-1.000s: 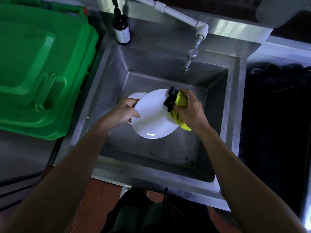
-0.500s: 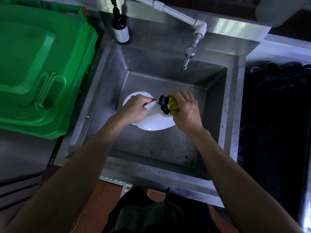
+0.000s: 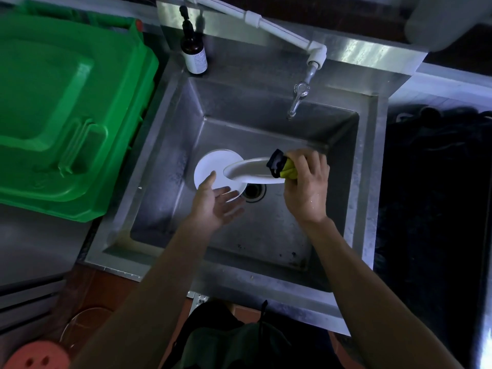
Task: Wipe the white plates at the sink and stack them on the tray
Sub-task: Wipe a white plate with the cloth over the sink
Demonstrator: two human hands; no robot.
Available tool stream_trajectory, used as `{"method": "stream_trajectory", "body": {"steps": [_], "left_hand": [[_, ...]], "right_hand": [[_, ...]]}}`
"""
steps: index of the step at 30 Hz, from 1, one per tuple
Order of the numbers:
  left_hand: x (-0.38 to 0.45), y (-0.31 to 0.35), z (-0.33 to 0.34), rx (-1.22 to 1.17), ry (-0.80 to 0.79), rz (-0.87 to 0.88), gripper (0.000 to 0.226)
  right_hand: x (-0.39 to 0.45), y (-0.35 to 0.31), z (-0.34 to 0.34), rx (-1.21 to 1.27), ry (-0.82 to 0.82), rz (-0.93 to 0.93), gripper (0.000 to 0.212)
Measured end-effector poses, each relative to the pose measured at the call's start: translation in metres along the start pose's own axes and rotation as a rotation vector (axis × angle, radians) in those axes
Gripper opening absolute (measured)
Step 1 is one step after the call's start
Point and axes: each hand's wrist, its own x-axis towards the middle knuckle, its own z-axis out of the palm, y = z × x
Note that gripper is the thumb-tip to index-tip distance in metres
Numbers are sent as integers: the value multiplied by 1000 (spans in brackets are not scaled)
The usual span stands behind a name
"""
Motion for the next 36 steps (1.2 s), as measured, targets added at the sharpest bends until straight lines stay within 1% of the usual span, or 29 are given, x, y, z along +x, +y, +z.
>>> {"method": "stream_trajectory", "body": {"steps": [1, 2, 3, 6, 10, 14, 15, 18, 19, 22, 24, 26, 29, 33, 36], "left_hand": [[0, 1, 5, -25, -55, -21, 66], [1, 3, 12, -42, -79, -23, 70], [1, 6, 20, -53, -84, -15, 69], [-1, 14, 35, -97, -73, 8, 48], [-3, 14, 37, -231, -85, 7, 17], [-2, 13, 33, -301, -64, 35, 8], [-1, 12, 32, -318, -56, 56, 10], [2, 9, 30, -320, -17, 146, 28], [2, 8, 31, -312, -5, 176, 31], [2, 5, 30, -294, 9, 224, 27], [2, 3, 29, -281, 0, 239, 25], [1, 1, 25, -271, -14, 250, 30], [-1, 0, 21, -242, -37, 271, 40], [-1, -2, 15, -180, -74, 299, 42], [-1, -4, 13, -110, -87, 306, 41]], "right_hand": [[-1, -1, 0, 4, 6, -15, 42], [-2, -2, 0, 9, 11, -33, 43], [-4, -4, 0, 15, 13, -52, 44], [-10, -7, 0, 32, 8, -85, 47], [-22, -5, 1, 37, -29, -78, 52], [-34, 4, 0, 49, -138, -86, 55], [-37, 6, 0, 47, -177, -94, 57], [-41, 7, -2, 53, -304, -107, 59], [-42, 7, -2, 62, -345, -106, 59], [-42, 5, -4, 101, -442, -99, 58], [-40, 2, -4, 138, -475, -79, 56], [-38, -2, -5, 205, -504, -31, 58], [-34, -6, -6, 329, -508, 92, 61], [-23, -9, -6, 474, -486, 321, 58], [-17, -16, -4, 558, -447, 368, 55]]}}
